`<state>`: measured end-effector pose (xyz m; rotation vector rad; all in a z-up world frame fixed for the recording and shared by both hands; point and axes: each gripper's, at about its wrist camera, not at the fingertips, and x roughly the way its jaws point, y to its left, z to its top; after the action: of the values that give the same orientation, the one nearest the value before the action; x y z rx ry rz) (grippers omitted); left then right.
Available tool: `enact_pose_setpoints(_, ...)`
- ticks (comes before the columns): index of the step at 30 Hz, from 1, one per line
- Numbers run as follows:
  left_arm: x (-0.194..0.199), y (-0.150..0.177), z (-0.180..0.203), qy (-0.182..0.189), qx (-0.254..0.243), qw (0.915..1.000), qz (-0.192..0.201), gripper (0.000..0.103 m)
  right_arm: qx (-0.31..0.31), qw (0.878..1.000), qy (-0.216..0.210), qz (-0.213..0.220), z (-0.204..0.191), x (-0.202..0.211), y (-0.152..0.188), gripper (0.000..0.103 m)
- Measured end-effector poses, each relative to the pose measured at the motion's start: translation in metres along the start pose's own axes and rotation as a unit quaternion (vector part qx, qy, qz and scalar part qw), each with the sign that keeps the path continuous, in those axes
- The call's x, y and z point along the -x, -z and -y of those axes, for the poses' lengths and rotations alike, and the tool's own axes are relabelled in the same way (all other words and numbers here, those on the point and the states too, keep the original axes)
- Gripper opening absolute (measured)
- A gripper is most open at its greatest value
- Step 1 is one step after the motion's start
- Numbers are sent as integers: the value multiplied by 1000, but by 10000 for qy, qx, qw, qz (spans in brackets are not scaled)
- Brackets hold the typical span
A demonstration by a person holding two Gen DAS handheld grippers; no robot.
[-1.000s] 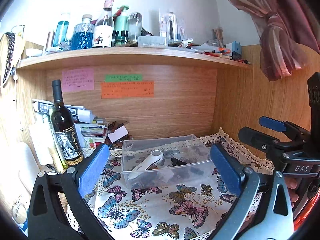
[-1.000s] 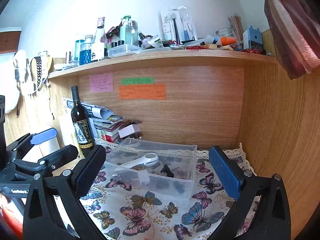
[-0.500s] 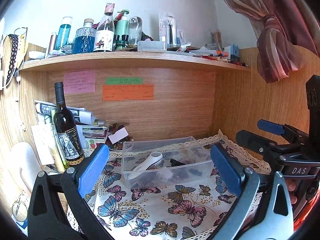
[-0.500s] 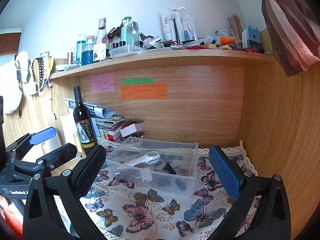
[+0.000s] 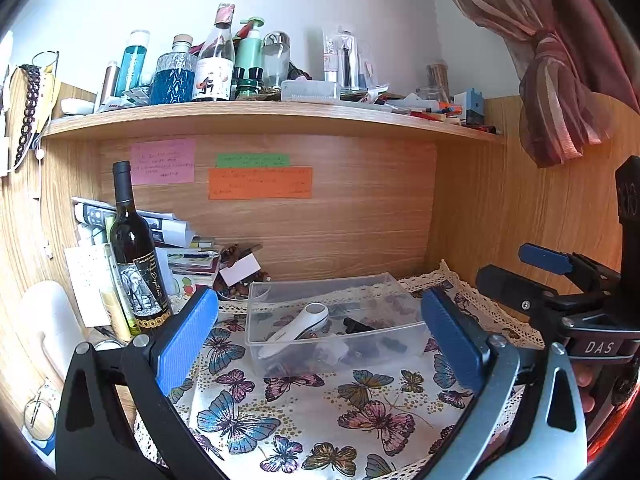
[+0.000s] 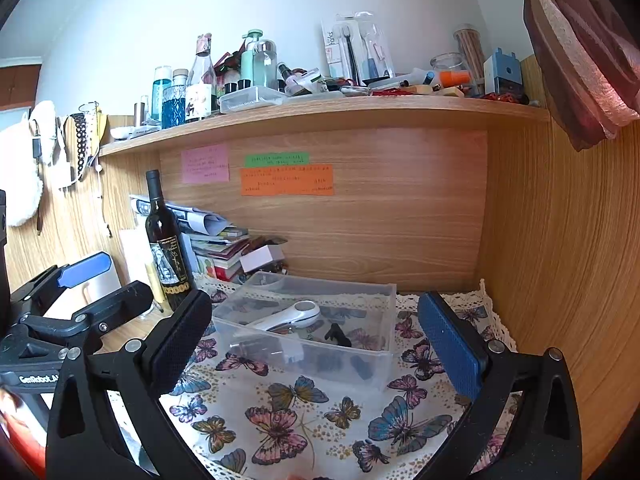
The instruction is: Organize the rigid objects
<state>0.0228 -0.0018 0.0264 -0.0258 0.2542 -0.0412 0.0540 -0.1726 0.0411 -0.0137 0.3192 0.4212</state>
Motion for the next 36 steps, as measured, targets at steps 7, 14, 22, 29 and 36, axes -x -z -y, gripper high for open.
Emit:
enact_pose_setpoints(7, -1, 0, 0, 17, 39, 10000, -31, 103, -7, 10000, 4, -29, -1, -1, 1, 103)
enact_pose_setpoints(14, -2, 0, 0, 34, 53, 10000, -43, 103, -28, 10000, -1, -40, -1, -2, 2, 103)
enact_pose_setpoints(22, -4, 0, 2, 117, 46, 9999, -59, 103, -80, 9999, 18, -65, 0, -3, 3, 103)
enact_pose_setpoints(29, -4, 0, 1, 108, 88, 9999, -38, 103, -32, 9999, 117, -68, -1, -4, 3, 103)
enact_pose_setpoints(36, -5, 0, 0, 133, 134, 9998, -64, 103, -27, 9999, 118, -81, -1, -4, 4, 103)
